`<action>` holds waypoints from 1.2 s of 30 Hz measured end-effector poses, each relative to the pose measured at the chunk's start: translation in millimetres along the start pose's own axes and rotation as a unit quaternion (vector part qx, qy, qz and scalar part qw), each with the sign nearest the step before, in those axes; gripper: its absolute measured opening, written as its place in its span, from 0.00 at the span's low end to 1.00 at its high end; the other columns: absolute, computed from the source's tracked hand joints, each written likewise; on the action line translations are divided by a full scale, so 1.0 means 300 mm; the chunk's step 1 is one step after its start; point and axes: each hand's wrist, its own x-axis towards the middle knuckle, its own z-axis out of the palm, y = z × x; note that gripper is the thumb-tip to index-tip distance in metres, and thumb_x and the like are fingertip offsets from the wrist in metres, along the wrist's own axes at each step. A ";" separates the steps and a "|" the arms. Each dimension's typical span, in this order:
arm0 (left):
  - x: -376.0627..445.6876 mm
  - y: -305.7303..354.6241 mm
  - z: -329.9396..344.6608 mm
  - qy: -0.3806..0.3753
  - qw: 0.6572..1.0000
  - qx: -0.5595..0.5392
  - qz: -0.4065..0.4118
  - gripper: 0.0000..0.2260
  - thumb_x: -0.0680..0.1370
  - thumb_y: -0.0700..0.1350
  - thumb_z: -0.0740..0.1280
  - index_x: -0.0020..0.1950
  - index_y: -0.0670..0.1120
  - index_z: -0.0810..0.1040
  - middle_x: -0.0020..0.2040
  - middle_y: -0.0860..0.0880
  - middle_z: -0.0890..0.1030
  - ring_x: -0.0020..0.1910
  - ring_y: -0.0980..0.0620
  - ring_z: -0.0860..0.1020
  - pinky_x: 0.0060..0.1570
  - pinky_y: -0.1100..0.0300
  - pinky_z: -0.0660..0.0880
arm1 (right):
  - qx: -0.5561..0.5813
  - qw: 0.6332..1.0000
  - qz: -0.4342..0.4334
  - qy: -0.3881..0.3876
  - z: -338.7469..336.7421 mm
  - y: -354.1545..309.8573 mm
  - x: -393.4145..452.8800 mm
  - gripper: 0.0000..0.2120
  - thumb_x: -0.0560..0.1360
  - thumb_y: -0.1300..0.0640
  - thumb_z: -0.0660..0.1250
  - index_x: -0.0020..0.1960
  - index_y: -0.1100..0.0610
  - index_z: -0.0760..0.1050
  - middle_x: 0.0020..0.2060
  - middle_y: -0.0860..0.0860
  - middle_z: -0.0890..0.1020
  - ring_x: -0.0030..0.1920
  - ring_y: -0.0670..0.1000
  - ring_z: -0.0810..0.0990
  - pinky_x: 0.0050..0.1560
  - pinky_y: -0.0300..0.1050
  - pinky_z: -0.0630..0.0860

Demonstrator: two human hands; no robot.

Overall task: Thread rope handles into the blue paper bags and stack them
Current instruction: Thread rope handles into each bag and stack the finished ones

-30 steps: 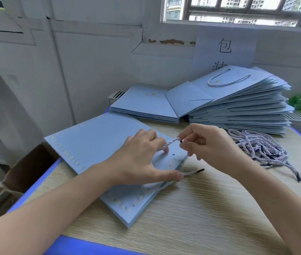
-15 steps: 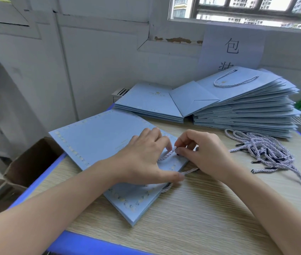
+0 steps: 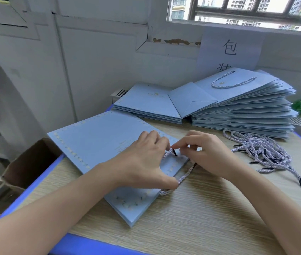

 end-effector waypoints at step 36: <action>-0.022 -0.028 -0.052 0.198 0.965 -0.165 0.035 0.06 0.64 0.47 0.68 0.30 0.46 0.81 0.47 0.57 0.83 0.39 0.61 0.81 0.40 0.63 0.78 | -0.209 0.976 -0.007 -0.059 0.005 -0.026 -0.022 0.29 0.73 0.64 0.56 0.65 0.35 0.67 0.46 0.46 0.64 0.44 0.53 0.72 0.42 0.48 0.71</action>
